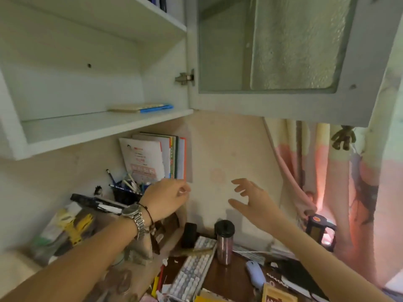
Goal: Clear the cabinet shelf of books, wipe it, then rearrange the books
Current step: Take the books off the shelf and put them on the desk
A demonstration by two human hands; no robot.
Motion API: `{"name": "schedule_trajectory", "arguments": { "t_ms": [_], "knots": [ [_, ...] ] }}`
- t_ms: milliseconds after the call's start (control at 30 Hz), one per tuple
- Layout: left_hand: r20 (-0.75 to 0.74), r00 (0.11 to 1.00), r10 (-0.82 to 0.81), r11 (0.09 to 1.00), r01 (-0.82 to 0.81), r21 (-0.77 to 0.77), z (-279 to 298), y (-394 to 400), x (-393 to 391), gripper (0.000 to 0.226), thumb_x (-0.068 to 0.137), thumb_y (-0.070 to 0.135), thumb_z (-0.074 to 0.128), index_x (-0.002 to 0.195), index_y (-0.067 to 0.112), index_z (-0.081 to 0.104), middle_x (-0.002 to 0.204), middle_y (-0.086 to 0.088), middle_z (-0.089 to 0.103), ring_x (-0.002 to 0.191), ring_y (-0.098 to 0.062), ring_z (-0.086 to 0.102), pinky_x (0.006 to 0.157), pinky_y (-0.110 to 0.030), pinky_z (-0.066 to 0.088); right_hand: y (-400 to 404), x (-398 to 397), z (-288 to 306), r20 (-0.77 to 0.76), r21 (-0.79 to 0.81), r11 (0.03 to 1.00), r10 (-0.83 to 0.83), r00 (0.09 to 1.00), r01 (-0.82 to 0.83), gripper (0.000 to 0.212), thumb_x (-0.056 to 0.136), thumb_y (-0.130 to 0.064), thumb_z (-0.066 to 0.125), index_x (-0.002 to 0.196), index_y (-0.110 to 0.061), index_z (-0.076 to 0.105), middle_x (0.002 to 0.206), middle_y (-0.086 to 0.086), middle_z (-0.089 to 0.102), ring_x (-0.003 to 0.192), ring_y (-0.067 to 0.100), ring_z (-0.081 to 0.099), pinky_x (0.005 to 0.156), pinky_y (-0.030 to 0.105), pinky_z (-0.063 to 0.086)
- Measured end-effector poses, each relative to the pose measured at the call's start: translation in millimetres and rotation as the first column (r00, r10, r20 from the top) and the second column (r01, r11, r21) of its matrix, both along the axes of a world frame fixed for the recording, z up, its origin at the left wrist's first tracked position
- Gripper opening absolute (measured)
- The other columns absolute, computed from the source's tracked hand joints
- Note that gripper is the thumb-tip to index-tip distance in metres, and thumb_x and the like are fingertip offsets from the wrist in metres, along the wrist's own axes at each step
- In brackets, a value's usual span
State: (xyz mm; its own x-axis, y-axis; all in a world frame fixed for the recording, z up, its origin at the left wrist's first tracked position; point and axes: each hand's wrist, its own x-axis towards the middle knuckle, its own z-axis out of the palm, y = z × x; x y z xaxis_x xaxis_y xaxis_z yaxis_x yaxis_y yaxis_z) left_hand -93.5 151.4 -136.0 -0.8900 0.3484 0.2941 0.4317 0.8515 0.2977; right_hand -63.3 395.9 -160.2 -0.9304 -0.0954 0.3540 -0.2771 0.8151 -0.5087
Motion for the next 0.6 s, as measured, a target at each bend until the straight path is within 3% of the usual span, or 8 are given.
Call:
{"name": "schedule_trajectory", "arguments": {
  "t_ms": [233,400,600],
  "knots": [
    [-0.179,0.98,0.089,0.996,-0.086,0.025,89.5,-38.4,2.7,0.023,0.095,0.036,0.05,0.106,0.024,0.067,0.096,0.016,0.061,0.089,-0.004,0.06,0.075,-0.019,0.049,-49.9,-41.4,84.2,-0.159,-0.018,0.993,0.114,0.981,-0.119,0.045,0.092,-0.029,0.062,0.133,-0.021,0.046,0.119,-0.001,0.056,0.103,0.017,0.055,0.092,0.032,0.045],
    [-0.274,0.949,0.158,0.985,-0.172,-0.026,139.5,-57.4,-8.8,0.02,0.092,0.041,0.051,0.099,0.032,0.068,0.099,0.014,0.064,0.092,-0.01,0.061,0.08,-0.034,0.052,-81.4,-67.5,129.6,-0.253,-0.007,0.983,0.176,0.951,-0.184,0.042,0.091,-0.026,0.063,0.13,-0.017,0.05,0.113,0.001,0.056,0.094,0.014,0.052,0.085,0.027,0.043],
    [-0.292,0.923,0.25,0.944,-0.299,-0.138,175.8,-73.6,-38.9,0.022,0.092,0.035,0.049,0.1,0.028,0.068,0.106,0.006,0.067,0.092,-0.018,0.061,0.079,-0.037,0.052,-109.4,-98.0,163.6,-0.243,-0.039,0.975,0.201,0.949,-0.217,0.045,0.088,-0.03,0.062,0.129,-0.016,0.051,0.115,0.003,0.057,0.095,0.016,0.051,0.085,0.03,0.044]
  ]
}}
